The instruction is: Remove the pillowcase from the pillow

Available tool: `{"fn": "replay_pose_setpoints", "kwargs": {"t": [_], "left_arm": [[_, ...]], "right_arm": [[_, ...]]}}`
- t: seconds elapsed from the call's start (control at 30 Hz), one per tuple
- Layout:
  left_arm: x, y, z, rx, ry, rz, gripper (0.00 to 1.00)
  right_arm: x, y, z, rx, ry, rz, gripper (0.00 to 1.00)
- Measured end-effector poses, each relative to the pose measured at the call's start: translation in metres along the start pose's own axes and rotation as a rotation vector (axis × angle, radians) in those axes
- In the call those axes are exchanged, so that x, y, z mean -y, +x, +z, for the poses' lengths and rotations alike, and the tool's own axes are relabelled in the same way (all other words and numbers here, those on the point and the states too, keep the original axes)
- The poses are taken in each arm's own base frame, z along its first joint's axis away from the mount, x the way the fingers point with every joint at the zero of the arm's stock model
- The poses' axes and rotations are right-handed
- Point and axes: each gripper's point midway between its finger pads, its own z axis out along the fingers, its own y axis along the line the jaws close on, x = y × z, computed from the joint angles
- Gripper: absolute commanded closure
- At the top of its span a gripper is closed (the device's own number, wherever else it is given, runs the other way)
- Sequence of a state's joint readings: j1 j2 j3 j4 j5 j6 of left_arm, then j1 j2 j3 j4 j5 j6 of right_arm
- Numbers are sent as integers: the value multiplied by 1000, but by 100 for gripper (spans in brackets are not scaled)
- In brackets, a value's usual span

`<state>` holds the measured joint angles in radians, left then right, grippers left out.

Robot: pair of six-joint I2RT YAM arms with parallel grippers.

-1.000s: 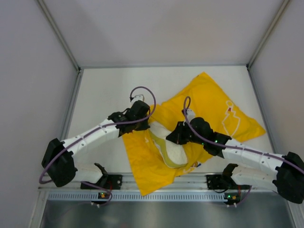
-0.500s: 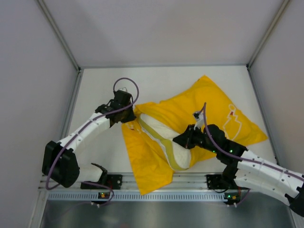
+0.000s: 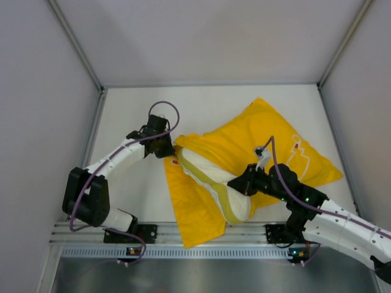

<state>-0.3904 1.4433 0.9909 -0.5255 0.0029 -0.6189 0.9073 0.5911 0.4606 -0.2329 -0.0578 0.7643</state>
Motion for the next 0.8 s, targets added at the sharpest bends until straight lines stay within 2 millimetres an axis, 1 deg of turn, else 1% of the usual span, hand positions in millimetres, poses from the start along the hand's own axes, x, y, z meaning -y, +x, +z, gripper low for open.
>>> {"fn": "replay_pose_setpoints", "kwargs": {"t": [0.17, 0.27, 0.3, 0.33, 0.37, 0.4, 0.43, 0.5, 0.6, 0.67, 0.73, 0.8], "left_arm": [[10, 1, 13, -45, 55, 9, 100], [23, -8, 12, -47, 107, 8, 100], [29, -12, 10, -45, 129, 9, 97], [34, -17, 8, -38, 148, 11, 84], [40, -22, 5, -29, 170, 17, 42], [44, -27, 4, -14, 185, 24, 26], [47, -34, 2, 10, 195, 21, 16], [44, -42, -1, 41, 188, 6, 1], [34, -52, -14, 112, 153, -13, 1], [26, -55, -29, 163, 130, -16, 1], [19, -58, -55, 233, 121, -20, 1], [18, -62, -84, 307, 145, -23, 1]], "right_arm": [[-4, -1, -4, -12, -4, 4, 100], [-5, -2, -5, -15, -1, 4, 100], [-5, -1, -6, -16, 0, 4, 100], [-4, -1, -6, -17, 2, 4, 100], [-4, -1, -6, -15, 4, 4, 100], [-3, -1, -5, -15, 5, 4, 100], [-3, 0, -5, -21, 9, 4, 100], [1, 5, -5, -40, 24, 3, 100], [9, 13, -2, -80, 54, 2, 100], [11, 16, 0, -93, 63, 2, 100], [12, 18, 2, -102, 68, 2, 100], [13, 19, 4, -107, 70, 3, 100]]}}
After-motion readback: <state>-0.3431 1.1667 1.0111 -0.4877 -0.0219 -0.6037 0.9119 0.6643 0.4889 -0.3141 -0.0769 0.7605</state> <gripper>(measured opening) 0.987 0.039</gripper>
